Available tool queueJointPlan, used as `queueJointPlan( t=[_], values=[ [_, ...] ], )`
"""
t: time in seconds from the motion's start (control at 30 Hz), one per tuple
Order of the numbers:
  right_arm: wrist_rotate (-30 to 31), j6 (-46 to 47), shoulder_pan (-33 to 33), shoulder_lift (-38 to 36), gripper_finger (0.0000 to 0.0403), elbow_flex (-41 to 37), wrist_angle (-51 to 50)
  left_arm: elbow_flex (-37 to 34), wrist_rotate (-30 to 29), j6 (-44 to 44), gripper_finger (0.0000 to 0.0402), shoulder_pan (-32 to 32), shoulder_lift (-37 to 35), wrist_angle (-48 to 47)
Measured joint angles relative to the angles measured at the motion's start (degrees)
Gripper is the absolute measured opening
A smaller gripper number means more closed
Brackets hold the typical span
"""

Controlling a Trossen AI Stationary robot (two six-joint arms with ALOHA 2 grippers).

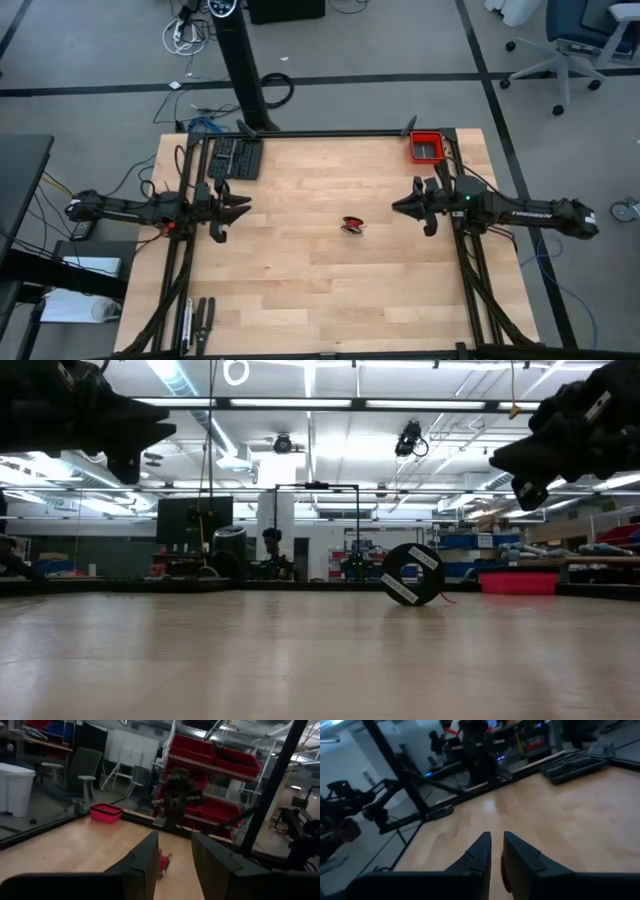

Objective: Coil cords
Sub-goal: Uncoil the red wire from the black spool

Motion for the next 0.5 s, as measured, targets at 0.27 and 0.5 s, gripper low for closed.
queueJointPlan(
  t=[0.27, 0.5],
  values=[
    [6.2, -4.1, 3.8, 15.1, 0.0052, 6.9, -1.8, 4.2, -4.1, -1.2, 0.0122, 0.0, 9.1, 0.7],
    [6.9, -7.1, 4.2, 27.4, 0.0052, 11.9, -1.9, 10.5, -7.4, -0.8, 0.0122, 0.0, 21.2, 0.5]
  ],
)
